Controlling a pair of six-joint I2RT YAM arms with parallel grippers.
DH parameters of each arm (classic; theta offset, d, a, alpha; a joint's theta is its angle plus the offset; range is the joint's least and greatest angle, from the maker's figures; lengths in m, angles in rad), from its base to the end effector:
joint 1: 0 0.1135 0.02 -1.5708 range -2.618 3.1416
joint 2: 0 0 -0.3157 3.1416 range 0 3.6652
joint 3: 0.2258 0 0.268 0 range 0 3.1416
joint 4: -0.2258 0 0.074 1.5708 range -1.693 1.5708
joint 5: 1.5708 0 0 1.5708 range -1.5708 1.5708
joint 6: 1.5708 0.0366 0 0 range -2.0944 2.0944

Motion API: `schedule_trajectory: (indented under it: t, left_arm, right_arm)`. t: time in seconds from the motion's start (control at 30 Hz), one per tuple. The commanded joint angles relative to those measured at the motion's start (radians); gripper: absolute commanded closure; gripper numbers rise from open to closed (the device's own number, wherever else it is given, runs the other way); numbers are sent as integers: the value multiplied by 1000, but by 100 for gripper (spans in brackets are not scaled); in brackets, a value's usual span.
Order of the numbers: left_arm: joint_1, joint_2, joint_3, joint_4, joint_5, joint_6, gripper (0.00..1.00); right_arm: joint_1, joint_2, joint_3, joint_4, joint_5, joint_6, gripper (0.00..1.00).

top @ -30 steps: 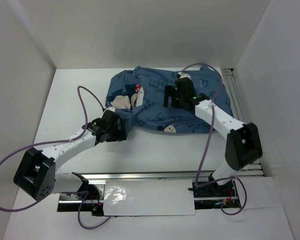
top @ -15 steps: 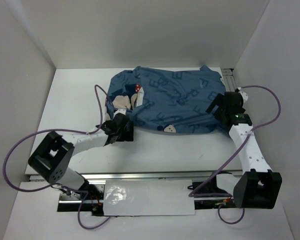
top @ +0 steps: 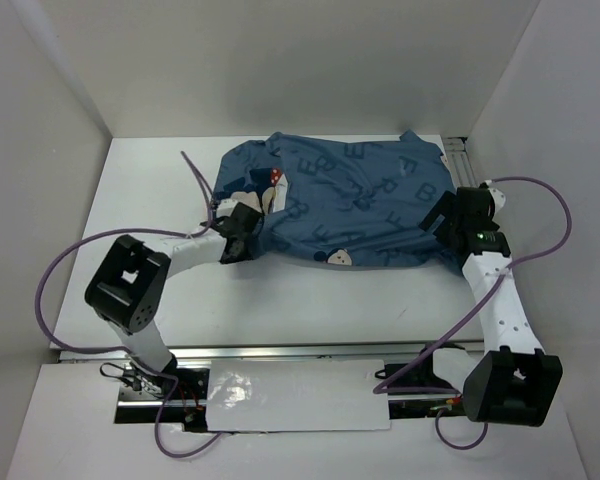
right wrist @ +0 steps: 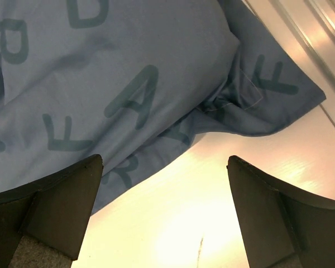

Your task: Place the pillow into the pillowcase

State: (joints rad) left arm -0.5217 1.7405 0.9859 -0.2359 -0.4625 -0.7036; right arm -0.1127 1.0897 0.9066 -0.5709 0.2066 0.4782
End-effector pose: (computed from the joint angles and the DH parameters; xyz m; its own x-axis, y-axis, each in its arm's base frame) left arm 0.3231 -0.1669 0.2002 -0.7042 -0.2630 -0.6595 -0.2907 0.9542 -0.0702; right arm 0.2195 -0.0324 0.3296 -0.4849 0.5082 -0.7118 0.5427 0.8131 0.2108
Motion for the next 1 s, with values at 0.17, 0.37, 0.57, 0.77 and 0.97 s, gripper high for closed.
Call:
schedule_trajectory:
  t: [0.17,0.37,0.57,0.77,0.97]
  left_arm:
    - [170,-314,-18,-360,-182,-232,100]
    - [192,-455,-72,-347,-168,-221,100]
    - [213,-486,-92,-335,-194,-195,100]
    - [259,-486,-52,-325,-169,-174,100]
    - [316,-486,-33,-325,-160,-165,100]
  right_arm:
    - [-19,9,-38,-17,-13,22,8]
    - [-28,41,-95,71,-114,-22,8]
    - [73,188,-22,225,-199,-98,12]
    - [226,484,159,282,-171,-108,12]
    - [385,788,360,345,-239,-119,17]
